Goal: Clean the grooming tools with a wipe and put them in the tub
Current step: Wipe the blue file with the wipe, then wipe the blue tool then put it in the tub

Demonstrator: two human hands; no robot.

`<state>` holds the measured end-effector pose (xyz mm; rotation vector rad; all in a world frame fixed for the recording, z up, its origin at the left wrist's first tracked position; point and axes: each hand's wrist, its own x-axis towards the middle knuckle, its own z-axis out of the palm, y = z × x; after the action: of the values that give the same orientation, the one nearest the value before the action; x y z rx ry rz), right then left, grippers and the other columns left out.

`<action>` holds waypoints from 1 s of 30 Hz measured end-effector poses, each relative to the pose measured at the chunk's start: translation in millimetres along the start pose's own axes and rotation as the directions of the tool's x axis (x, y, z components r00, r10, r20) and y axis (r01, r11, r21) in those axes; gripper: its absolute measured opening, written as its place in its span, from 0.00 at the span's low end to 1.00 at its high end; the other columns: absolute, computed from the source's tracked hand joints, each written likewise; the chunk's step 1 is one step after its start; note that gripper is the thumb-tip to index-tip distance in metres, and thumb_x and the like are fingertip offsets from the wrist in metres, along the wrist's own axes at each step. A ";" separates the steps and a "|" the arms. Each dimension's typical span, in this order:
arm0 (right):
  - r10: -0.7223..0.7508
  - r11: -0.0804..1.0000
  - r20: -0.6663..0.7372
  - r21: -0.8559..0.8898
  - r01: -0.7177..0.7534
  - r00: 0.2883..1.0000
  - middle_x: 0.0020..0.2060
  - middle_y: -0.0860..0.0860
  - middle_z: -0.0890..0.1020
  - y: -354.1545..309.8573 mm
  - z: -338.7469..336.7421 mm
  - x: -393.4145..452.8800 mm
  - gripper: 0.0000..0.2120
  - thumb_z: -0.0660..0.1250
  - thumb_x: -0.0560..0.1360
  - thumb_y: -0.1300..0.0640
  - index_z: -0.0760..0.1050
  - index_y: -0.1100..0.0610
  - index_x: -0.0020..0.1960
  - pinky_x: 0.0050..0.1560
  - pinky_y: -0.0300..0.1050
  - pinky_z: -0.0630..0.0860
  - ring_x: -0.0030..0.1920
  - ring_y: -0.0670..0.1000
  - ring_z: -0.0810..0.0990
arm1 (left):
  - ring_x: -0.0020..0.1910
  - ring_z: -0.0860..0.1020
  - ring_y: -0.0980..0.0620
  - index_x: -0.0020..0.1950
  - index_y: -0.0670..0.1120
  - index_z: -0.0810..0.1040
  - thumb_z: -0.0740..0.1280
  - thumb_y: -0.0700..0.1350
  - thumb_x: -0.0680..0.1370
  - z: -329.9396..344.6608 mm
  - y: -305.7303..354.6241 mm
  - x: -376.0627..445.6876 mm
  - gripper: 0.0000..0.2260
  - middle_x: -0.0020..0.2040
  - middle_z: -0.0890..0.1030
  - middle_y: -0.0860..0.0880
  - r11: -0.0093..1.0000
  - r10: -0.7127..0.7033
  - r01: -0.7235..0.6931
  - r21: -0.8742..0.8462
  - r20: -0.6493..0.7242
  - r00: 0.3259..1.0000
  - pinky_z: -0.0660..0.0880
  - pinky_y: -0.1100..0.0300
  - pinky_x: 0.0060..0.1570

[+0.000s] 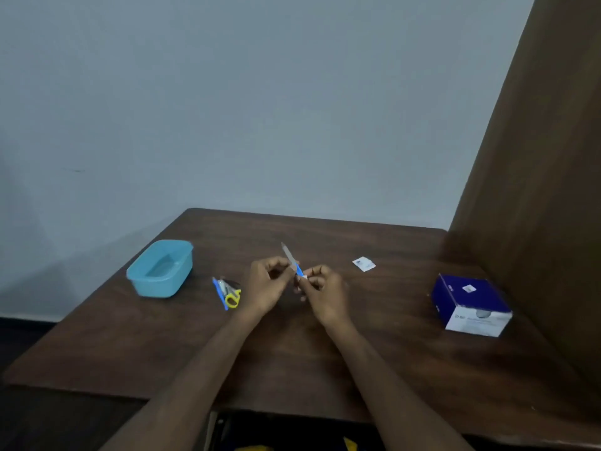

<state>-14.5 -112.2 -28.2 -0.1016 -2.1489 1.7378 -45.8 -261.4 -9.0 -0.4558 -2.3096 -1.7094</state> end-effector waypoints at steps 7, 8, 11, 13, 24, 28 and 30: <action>-0.084 0.992 0.062 -0.090 0.089 0.995 0.35 0.48 0.87 -35.0 68.5 -28.6 0.08 0.77 0.77 0.61 0.84 0.51 0.42 0.43 0.46 0.83 0.34 0.44 0.85 | 0.37 0.81 0.68 0.45 0.50 0.88 0.72 0.45 0.80 -103.4 22.3 -14.2 0.06 0.38 0.86 0.57 0.954 0.005 0.039 0.297 -0.145 0.989 0.72 0.72 0.38; -0.119 0.983 0.053 -0.136 0.125 0.992 0.36 0.45 0.87 -38.7 76.7 -30.6 0.06 0.78 0.76 0.59 0.85 0.50 0.43 0.43 0.39 0.81 0.35 0.42 0.84 | 0.37 0.81 0.69 0.46 0.51 0.88 0.72 0.44 0.80 -118.4 23.1 -16.1 0.06 0.38 0.86 0.57 0.943 0.020 0.030 0.331 -0.149 0.989 0.71 0.74 0.38; -0.210 0.948 0.034 -0.237 0.212 0.977 0.39 0.42 0.87 -39.5 96.5 -40.3 0.04 0.78 0.76 0.59 0.88 0.51 0.47 0.42 0.30 0.74 0.36 0.39 0.82 | 0.37 0.80 0.65 0.51 0.49 0.88 0.72 0.44 0.82 -156.9 21.4 -21.4 0.05 0.41 0.85 0.57 0.896 0.029 0.054 0.442 -0.178 0.984 0.70 0.69 0.41; -0.231 0.945 0.010 -0.235 0.227 0.973 0.39 0.42 0.87 -31.5 102.8 -45.3 0.05 0.77 0.76 0.59 0.88 0.49 0.48 0.44 0.35 0.76 0.38 0.40 0.83 | 0.40 0.80 0.61 0.53 0.47 0.89 0.72 0.45 0.81 -178.2 19.3 -20.6 0.05 0.43 0.84 0.56 0.876 -0.001 0.128 0.465 -0.263 0.965 0.72 0.66 0.47; -0.035 0.974 0.087 0.224 0.014 0.996 0.41 0.53 0.89 -11.1 94.6 -29.7 0.02 0.77 0.78 0.60 0.87 0.54 0.49 0.51 0.55 0.83 0.38 0.49 0.85 | 0.45 0.83 0.48 0.44 0.51 0.87 0.79 0.48 0.68 -234.4 20.0 26.5 0.07 0.46 0.85 0.52 0.556 -0.354 0.559 0.616 -0.433 0.829 0.75 0.58 0.42; -0.032 0.969 0.105 0.247 0.005 0.994 0.41 0.53 0.89 -7.7 95.0 -28.3 0.02 0.76 0.78 0.60 0.87 0.55 0.50 0.50 0.55 0.83 0.38 0.48 0.84 | 0.48 0.82 0.47 0.51 0.49 0.81 0.81 0.52 0.68 -230.5 10.4 34.2 0.17 0.49 0.83 0.49 0.391 -0.397 0.577 0.717 -0.434 0.809 0.74 0.56 0.46; -0.029 0.964 0.108 0.264 -0.001 0.994 0.40 0.53 0.89 -7.7 95.3 -28.5 0.02 0.76 0.78 0.60 0.87 0.55 0.49 0.50 0.56 0.83 0.38 0.49 0.84 | 0.50 0.82 0.47 0.54 0.49 0.80 0.81 0.52 0.69 -225.4 2.7 34.9 0.19 0.51 0.82 0.49 0.339 -0.414 0.567 0.751 -0.422 0.807 0.74 0.56 0.46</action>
<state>-18.1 -210.8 -43.7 0.0832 -1.9630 2.0469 -76.8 -472.5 71.9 0.6453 -2.9297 -0.4135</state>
